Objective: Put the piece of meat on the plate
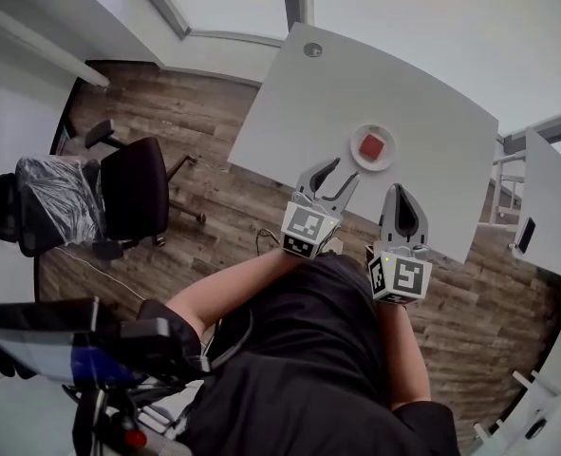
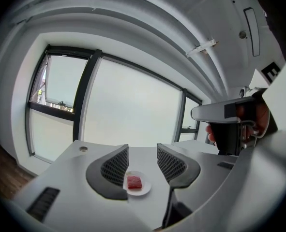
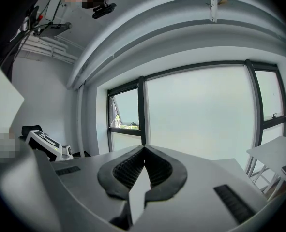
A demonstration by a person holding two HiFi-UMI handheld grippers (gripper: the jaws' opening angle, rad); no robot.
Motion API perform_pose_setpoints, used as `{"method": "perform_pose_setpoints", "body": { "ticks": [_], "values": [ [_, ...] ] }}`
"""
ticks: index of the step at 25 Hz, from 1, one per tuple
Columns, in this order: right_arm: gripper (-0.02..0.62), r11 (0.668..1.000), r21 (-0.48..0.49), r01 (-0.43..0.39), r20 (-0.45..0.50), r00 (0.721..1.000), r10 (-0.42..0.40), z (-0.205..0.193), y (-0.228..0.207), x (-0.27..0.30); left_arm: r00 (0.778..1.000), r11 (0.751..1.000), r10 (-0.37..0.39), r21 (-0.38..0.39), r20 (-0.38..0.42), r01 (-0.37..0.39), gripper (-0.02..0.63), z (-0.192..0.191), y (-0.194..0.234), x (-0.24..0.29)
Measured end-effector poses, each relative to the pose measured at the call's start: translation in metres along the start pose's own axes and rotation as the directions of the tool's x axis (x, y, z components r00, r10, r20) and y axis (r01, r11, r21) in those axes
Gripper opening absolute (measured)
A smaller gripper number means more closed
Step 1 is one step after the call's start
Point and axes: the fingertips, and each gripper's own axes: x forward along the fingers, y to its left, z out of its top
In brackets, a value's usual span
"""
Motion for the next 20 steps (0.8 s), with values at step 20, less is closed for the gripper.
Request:
{"method": "perform_pose_setpoints", "body": {
  "ticks": [20],
  "values": [
    [0.006, 0.993, -0.006, -0.118, -0.006, 0.993, 0.118, -0.002, 0.010, -0.011, 0.984, 0.990, 0.137, -0.036, 0.111, -0.134, 0.190, 0.038, 0.004, -0.047]
  ]
}}
